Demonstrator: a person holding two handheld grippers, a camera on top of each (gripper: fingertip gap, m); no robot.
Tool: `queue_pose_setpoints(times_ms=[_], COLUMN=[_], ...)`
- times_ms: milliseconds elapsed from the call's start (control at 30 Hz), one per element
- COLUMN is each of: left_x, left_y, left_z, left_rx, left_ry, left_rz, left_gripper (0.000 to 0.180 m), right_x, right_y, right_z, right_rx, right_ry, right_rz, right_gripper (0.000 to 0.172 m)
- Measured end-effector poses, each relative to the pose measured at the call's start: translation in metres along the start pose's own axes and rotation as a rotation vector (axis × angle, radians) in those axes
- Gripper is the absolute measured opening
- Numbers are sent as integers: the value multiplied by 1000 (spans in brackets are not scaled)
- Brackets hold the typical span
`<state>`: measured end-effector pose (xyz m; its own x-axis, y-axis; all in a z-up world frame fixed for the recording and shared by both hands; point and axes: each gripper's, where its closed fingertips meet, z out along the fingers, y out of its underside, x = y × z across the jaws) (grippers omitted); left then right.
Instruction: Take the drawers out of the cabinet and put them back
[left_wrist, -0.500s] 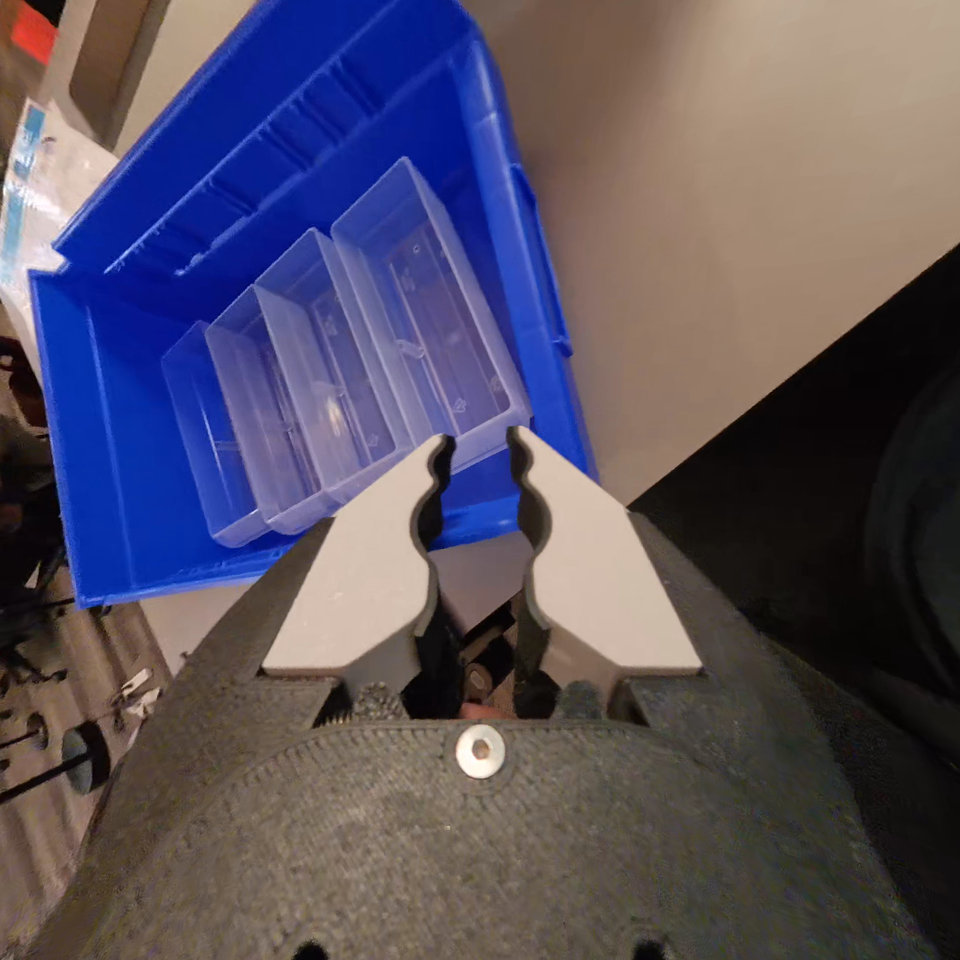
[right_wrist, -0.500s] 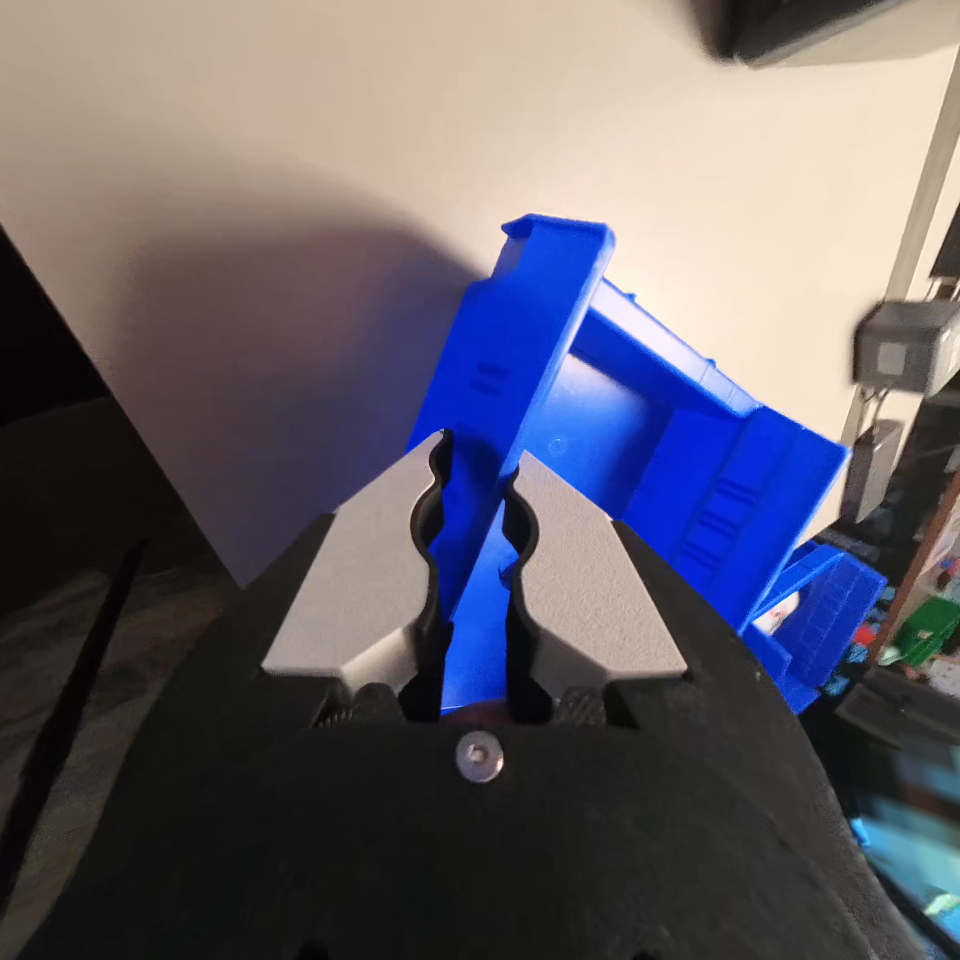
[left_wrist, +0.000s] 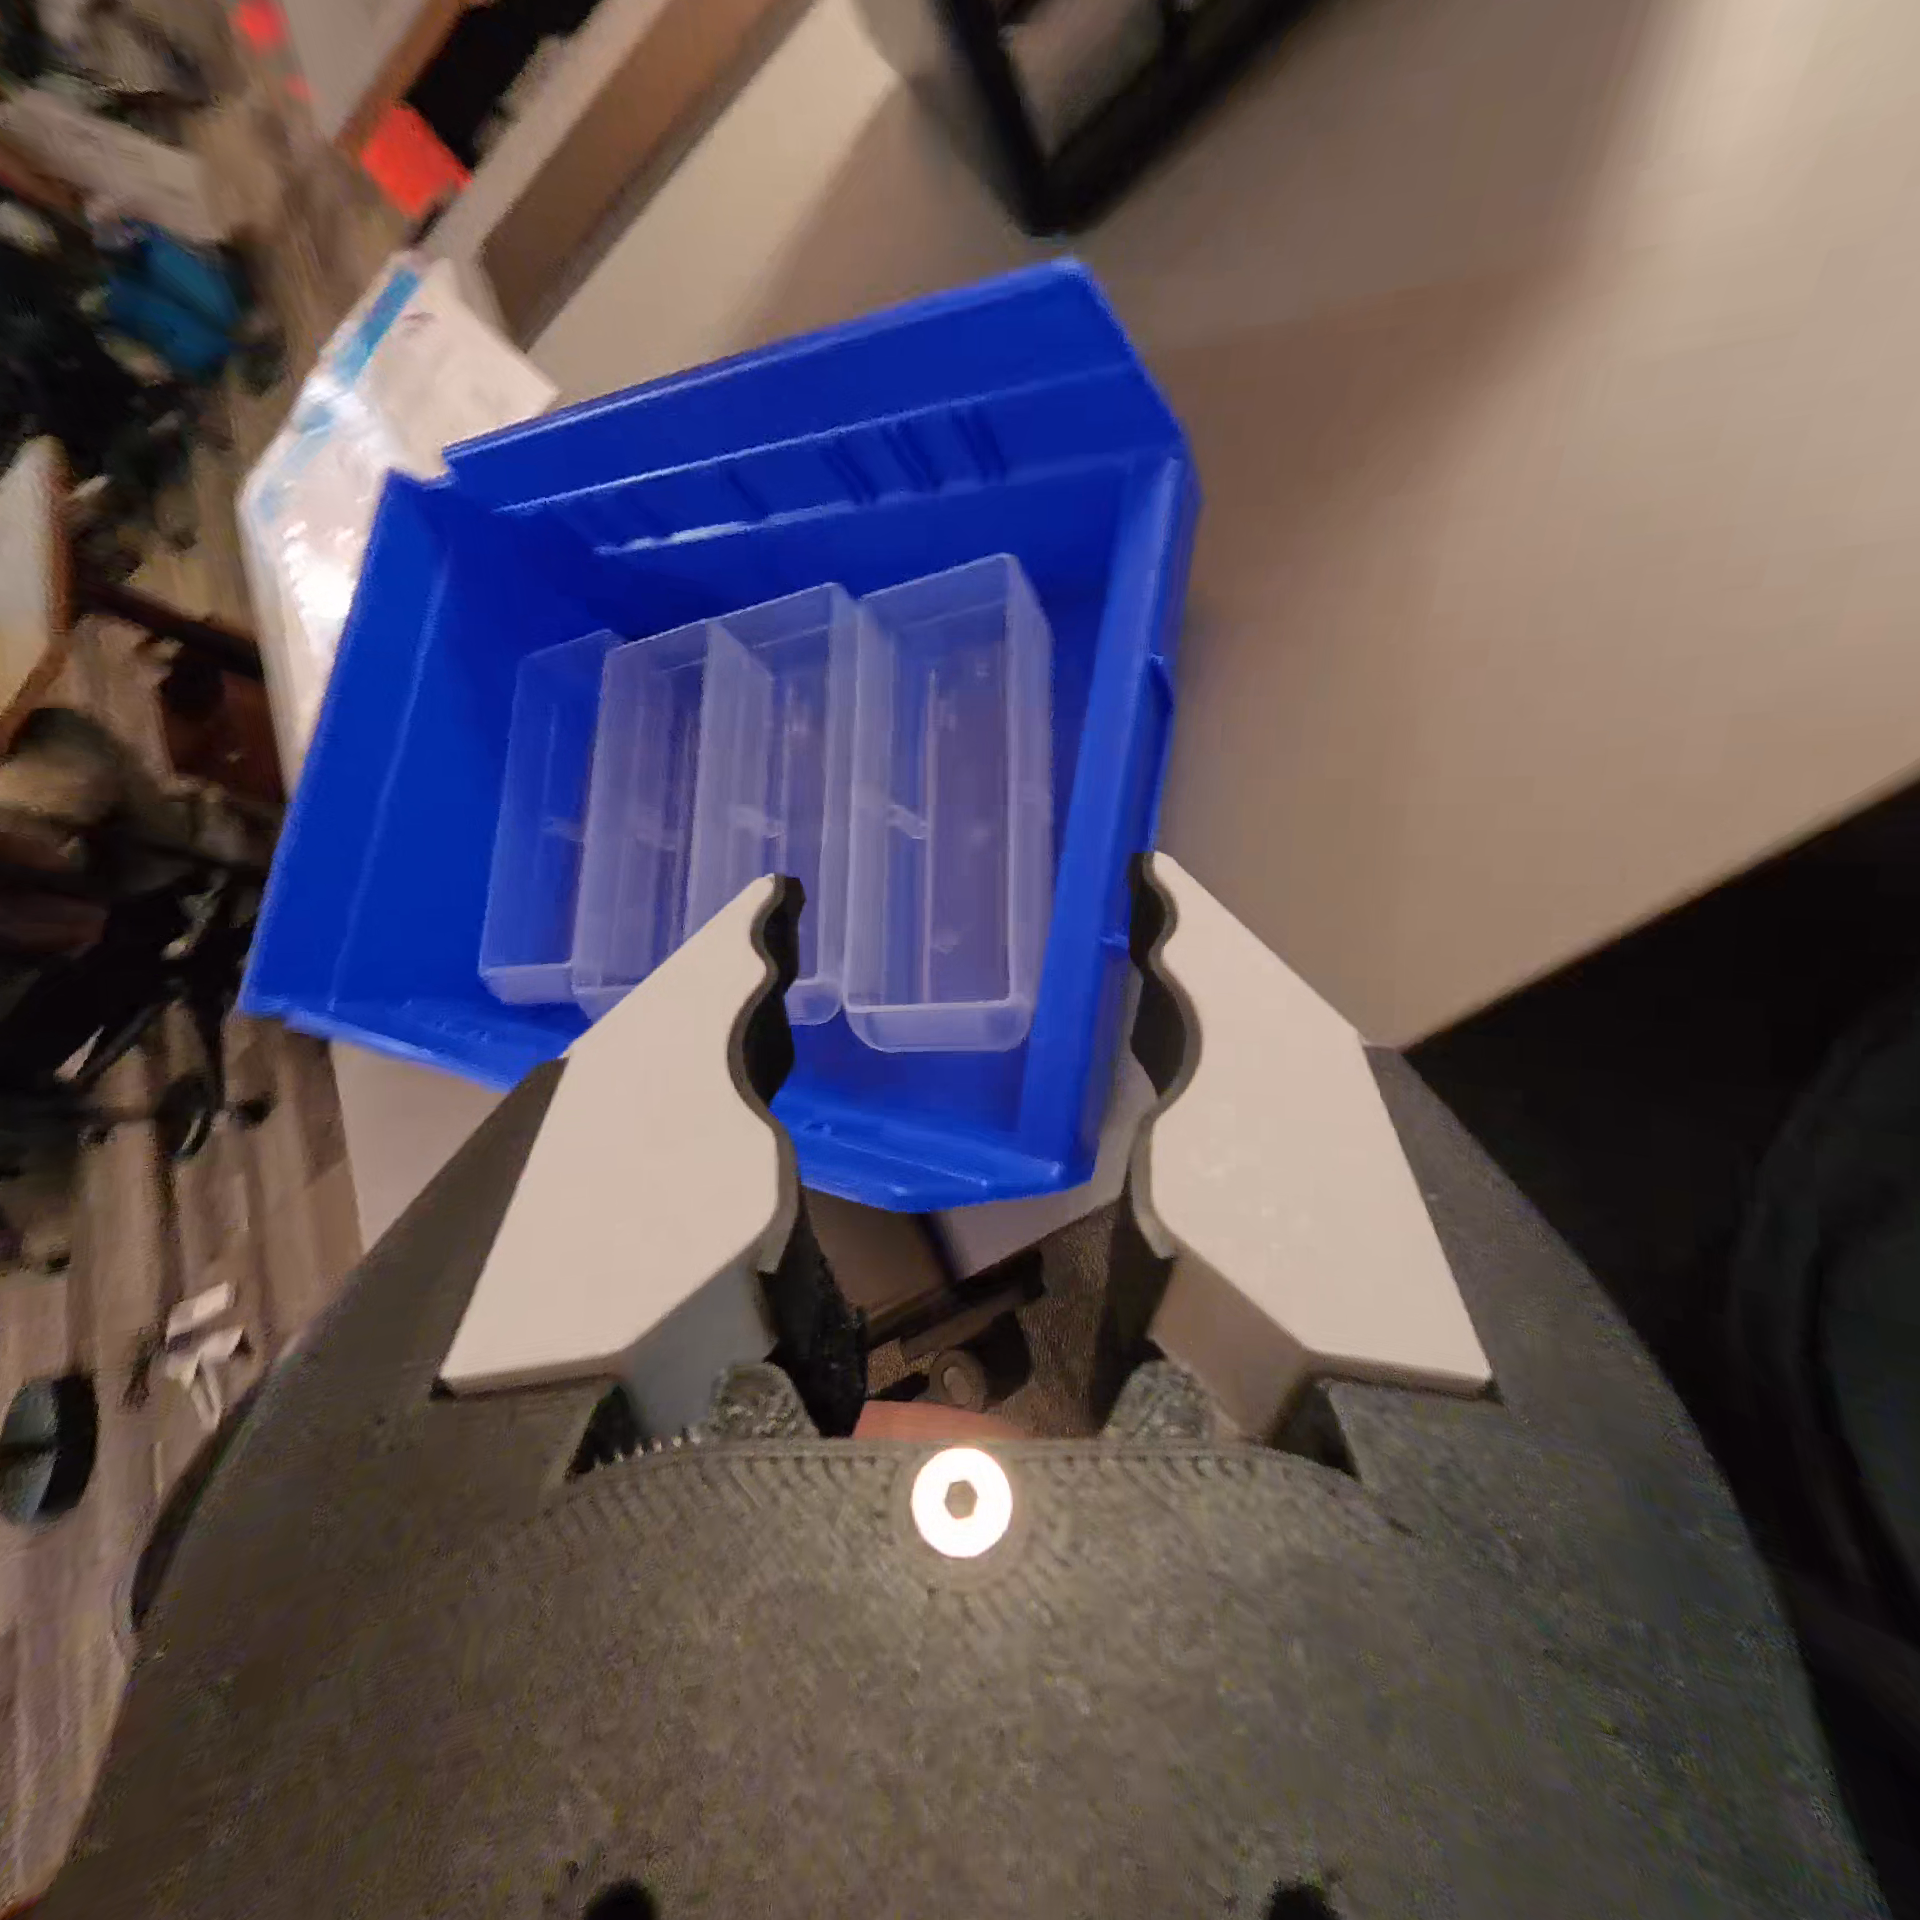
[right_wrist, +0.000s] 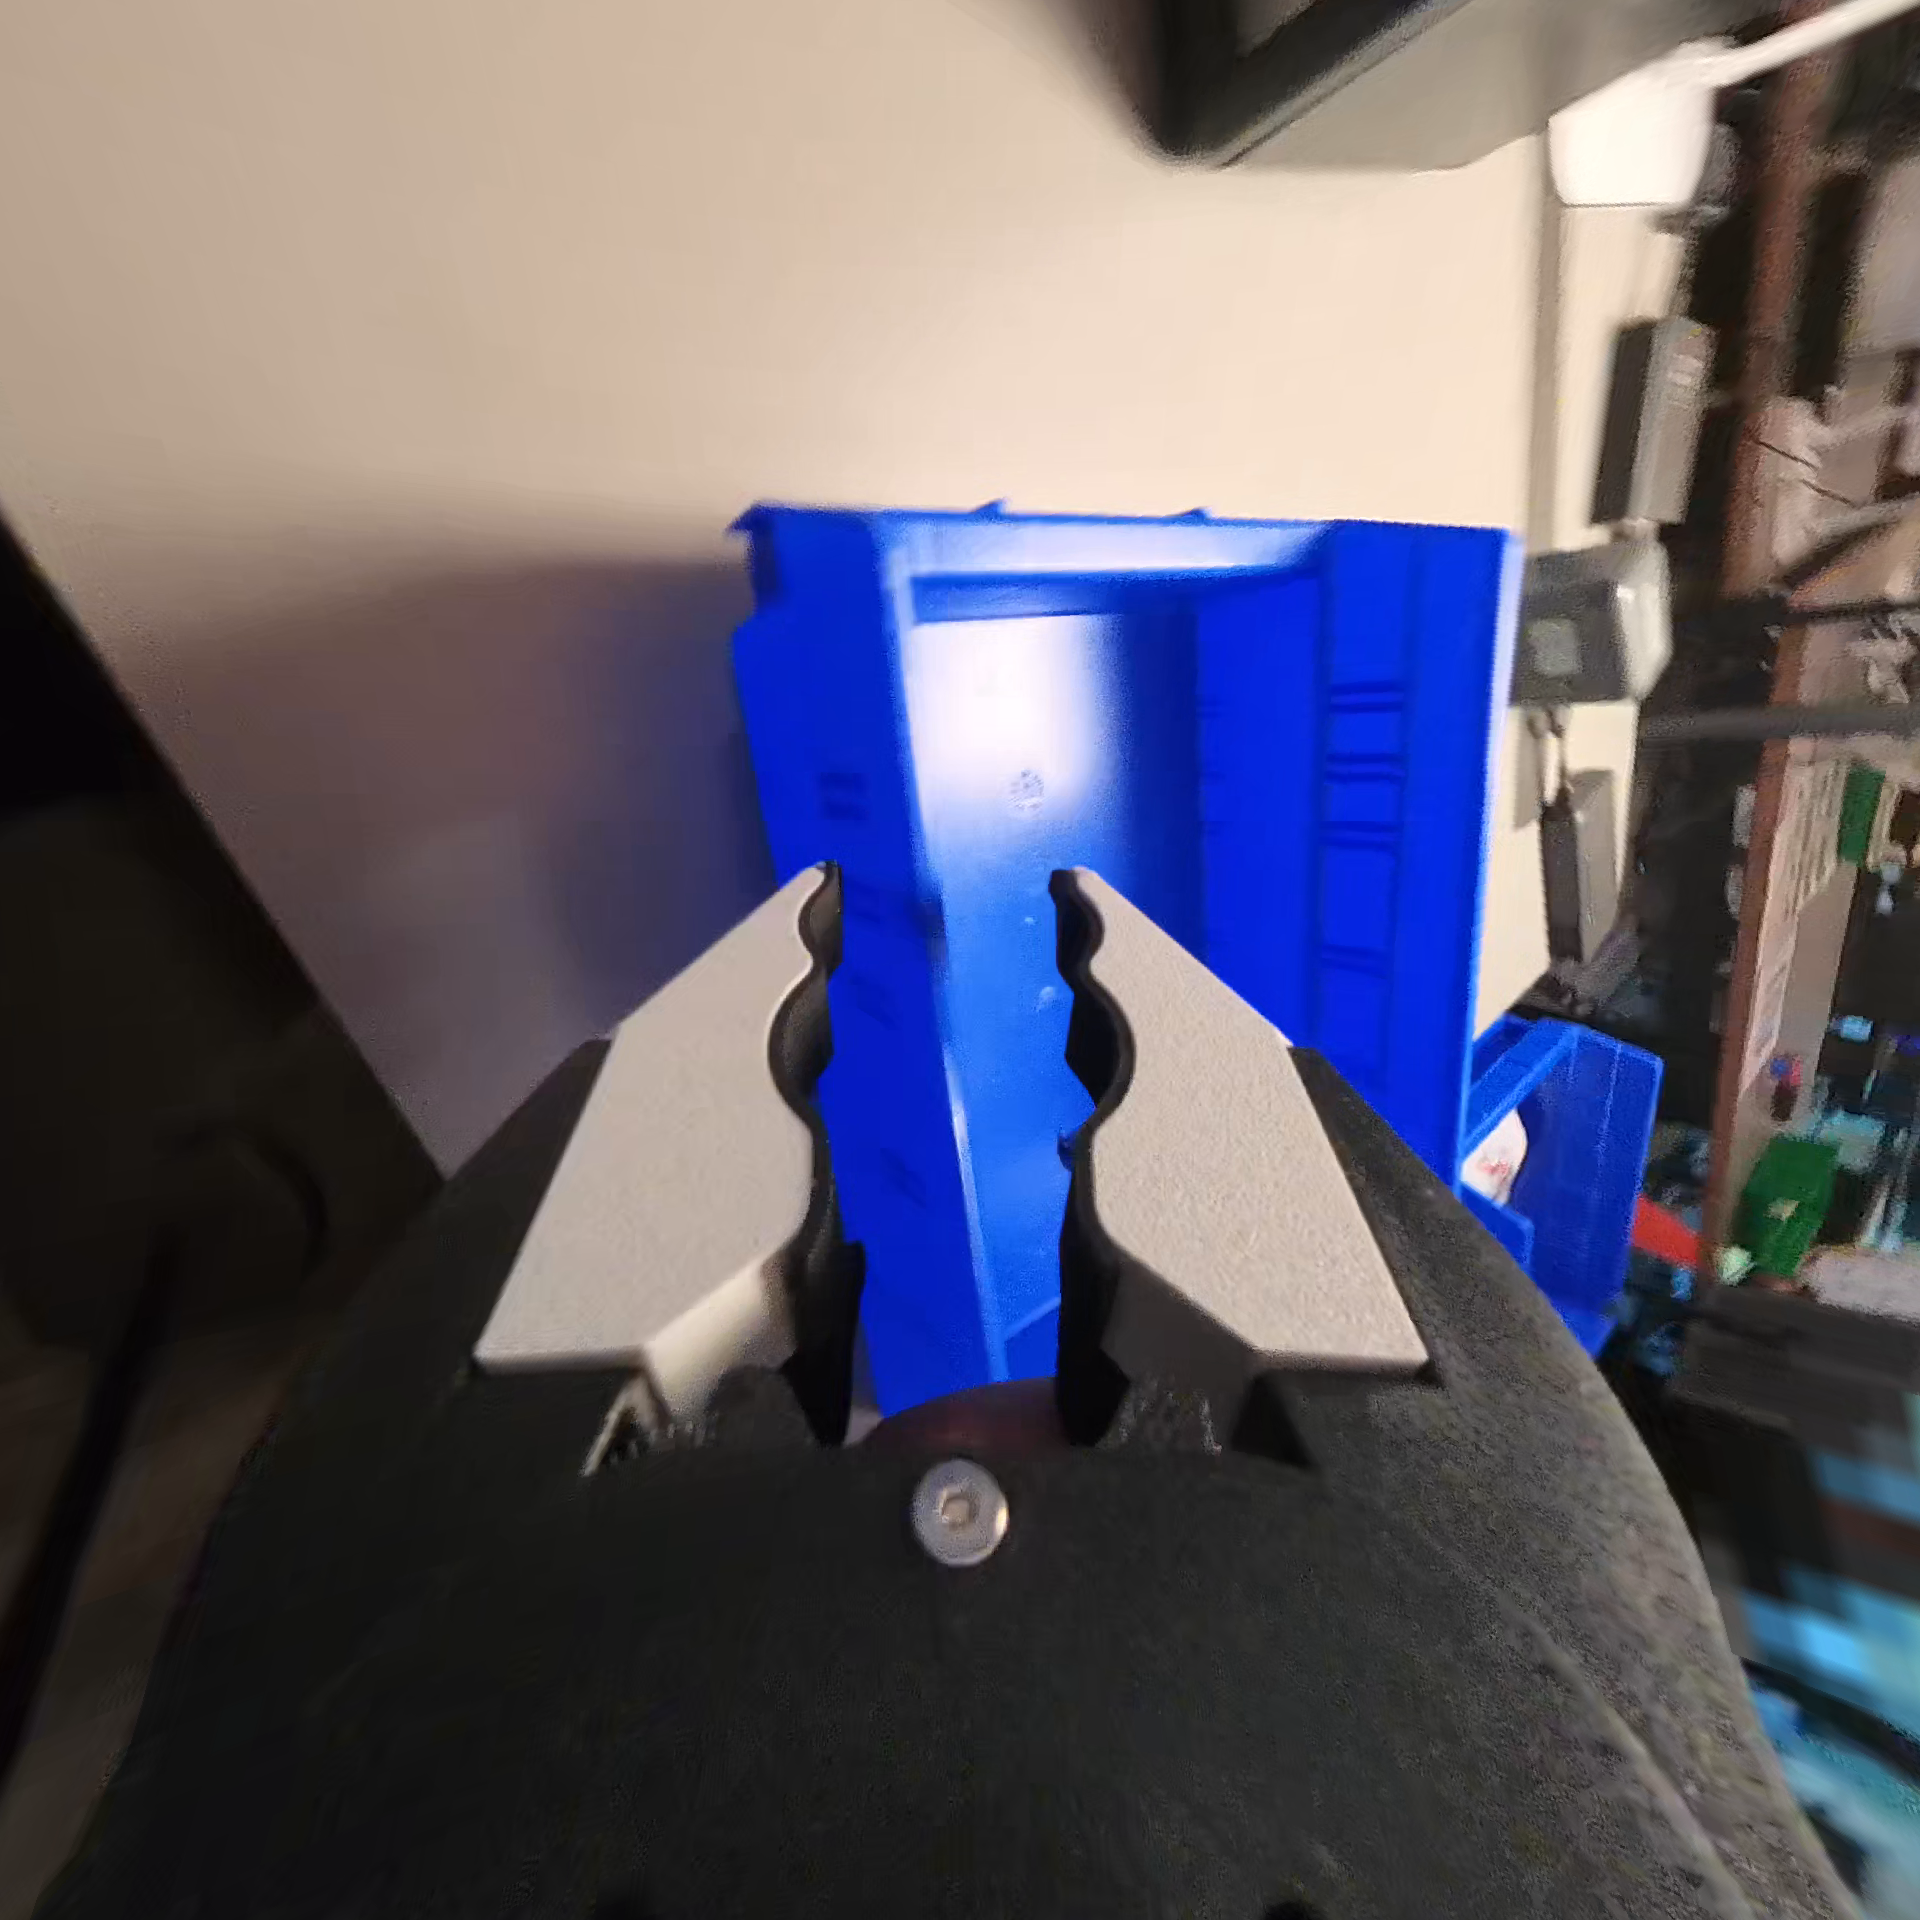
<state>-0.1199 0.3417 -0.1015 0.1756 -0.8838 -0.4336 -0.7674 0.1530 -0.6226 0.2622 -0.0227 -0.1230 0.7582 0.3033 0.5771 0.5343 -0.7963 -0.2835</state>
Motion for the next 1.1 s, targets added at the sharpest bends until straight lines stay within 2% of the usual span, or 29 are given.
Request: queue_pose_setpoints(times_ms=[67, 133, 200, 267, 333, 433, 500, 567, 733, 833, 900, 1100], left_x=[-11, -22, -20, -14, -12, -16, -26, -37, -64, -76, -73, -47], left_y=[3, 7, 9, 15, 25, 43, 48, 54, 64, 62, 52, 36], left_z=[7, 9, 8, 5, 5, 13, 12, 10, 19, 17, 10, 9], left_rx=[10, 56, 118, 147, 150, 121, 140, 154, 166, 154, 197, 265], left_ry=[-130, -248, -293, -327, -367, -417, -465, -482, -455, -496, -511, -499], left_rz=[-99, -226, -308, -354, -383, -382, -383, -389, -396, -391, -398, -388], left_gripper=[68, 74, 76, 77, 78, 71, 49, 23, 26, 37, 43, 50], right_x=[12, 20, 18, 2, -9, 1, 7, 11, 7, 6, 7, 6], right_y=[-6, -12, -18, -23, -30, -31, -24, -20, -1, 11, 15, -12], right_z=[-7, -17, -27, -27, -21, -13, 0, 8, 9, 2, -5, -18], right_rx=[82, 194, 318, 378, 388, 359, 294, 290, 290, 267, 264, 396], right_ry=[108, 222, 328, 372, 422, 531, 533, 513, 475, 475, 516, 660], right_rz=[209, 452, 648, 742, 756, 746, 744, 748, 690, 697, 725, 899], right_gripper=[45, 58, 61, 65, 70, 68, 69, 60, 53, 53, 52, 85])
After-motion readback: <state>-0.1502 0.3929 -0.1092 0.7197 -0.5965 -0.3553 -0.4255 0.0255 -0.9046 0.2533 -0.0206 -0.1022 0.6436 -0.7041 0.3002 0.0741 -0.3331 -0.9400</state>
